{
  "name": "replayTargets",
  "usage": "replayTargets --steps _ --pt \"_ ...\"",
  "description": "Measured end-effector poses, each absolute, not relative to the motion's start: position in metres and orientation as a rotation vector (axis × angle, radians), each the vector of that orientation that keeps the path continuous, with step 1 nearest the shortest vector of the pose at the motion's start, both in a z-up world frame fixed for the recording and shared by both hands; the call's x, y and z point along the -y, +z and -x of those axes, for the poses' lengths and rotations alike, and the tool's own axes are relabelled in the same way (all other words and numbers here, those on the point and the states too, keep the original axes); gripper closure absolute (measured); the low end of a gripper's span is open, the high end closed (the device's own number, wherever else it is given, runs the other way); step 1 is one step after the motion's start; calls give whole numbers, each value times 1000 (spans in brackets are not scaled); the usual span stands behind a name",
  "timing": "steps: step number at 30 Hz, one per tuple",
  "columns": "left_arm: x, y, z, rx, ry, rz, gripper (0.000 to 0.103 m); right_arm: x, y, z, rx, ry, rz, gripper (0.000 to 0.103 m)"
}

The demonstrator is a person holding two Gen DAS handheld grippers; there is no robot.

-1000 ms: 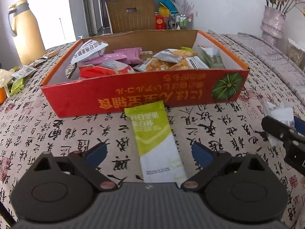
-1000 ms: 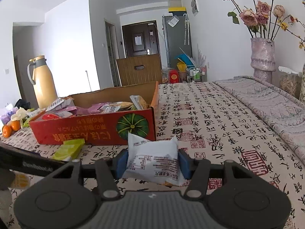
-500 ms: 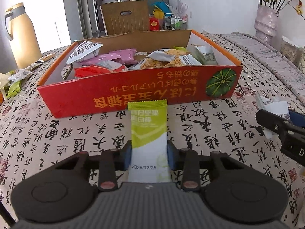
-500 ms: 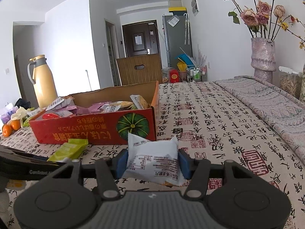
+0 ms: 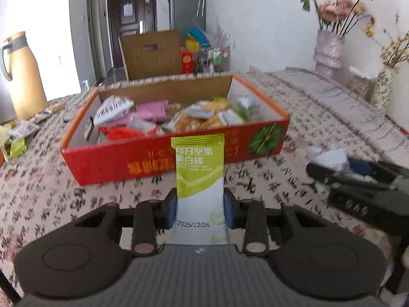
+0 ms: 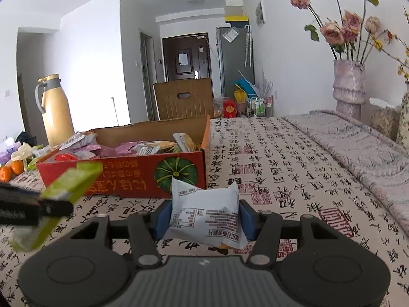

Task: Organize snacks
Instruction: 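Carry the white packet and green bar over the cardboard box, then open both grippers to drop the packet and bar into the box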

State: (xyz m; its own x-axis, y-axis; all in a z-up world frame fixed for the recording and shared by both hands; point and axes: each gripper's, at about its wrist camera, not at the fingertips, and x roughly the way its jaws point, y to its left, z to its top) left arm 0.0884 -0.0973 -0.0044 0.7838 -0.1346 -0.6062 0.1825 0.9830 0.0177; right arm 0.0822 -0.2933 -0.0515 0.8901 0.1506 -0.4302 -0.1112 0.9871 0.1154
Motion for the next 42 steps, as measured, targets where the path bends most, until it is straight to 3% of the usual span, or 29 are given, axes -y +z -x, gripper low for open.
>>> replayTargets --steps 23,42 --pt "65 52 -163 -485 -134 -62 67 240 11 -142 -337 195 -25 48" --pt "52 23 -239 -482 -71 -7 67 223 -5 -236 -383 145 -52 48"
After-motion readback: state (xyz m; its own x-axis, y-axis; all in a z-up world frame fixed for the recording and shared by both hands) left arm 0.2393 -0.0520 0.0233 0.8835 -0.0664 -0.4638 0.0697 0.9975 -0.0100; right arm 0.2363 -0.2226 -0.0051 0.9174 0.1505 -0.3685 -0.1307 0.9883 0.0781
